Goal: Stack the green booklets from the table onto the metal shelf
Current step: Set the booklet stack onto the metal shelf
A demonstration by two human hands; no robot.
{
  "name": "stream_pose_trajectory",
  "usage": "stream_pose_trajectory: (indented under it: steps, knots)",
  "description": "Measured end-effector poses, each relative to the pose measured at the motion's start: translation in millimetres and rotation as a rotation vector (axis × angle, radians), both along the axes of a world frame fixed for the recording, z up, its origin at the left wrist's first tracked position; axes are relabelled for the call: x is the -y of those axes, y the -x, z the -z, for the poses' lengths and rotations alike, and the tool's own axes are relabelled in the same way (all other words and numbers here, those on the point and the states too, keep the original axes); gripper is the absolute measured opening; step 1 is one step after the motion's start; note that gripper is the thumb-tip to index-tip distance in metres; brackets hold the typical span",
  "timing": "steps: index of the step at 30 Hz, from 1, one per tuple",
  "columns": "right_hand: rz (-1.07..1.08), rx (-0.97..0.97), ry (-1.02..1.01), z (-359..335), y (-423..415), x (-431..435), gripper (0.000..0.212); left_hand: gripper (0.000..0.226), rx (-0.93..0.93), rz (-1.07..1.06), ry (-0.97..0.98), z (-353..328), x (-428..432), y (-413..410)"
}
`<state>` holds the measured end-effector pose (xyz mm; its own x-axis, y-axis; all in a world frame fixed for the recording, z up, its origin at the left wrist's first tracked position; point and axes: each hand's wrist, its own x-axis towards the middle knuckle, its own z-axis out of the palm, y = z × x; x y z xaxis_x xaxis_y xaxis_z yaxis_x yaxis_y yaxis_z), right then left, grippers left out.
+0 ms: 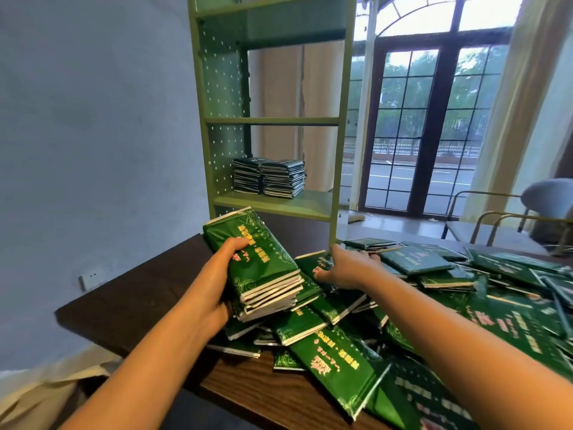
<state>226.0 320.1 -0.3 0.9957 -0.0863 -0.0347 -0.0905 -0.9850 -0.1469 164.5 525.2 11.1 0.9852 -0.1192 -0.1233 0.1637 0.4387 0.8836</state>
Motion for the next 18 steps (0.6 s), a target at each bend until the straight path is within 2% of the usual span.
stream_pose_trajectory:
  steps: [2, 4, 8, 10, 12, 14, 16, 18]
  knots:
    - [0.003, 0.039, -0.013, -1, -1, 1, 0.082, 0.016, -0.015, -0.002, -0.011, 2, -3, 1]
    - [-0.001, 0.097, -0.124, -4, 0, 2, 0.083, 0.017, -0.038, -0.002, -0.054, -1, -3, -7]
    - [-0.032, 0.325, -0.397, -12, 4, 3, 0.065, 0.022, -0.02, -0.008, -0.115, 1, -4, -16]
    - [-0.045, 0.442, -0.571, -18, 8, 4, 0.057, 0.02, -0.062, -0.011, -0.085, -1, 2, -17]
    - [-0.061, 0.505, -0.84, -25, 17, 2, 0.049, 0.027, -0.041, -0.059, -0.077, -1, 4, -21]
    - [-0.08, 0.453, -1.217, -34, 27, -5, 0.04, 0.028, -0.049, -0.025, -0.06, -1, 5, -21]
    - [-0.107, 0.306, -1.568, -40, 34, -12, 0.031, 0.027, -0.072, 0.012, -0.031, -1, 3, -17]
    - [-0.155, 0.174, -1.699, -41, 38, -23, 0.028, 0.033, -0.051, 0.024, -0.015, 2, 0, -14]
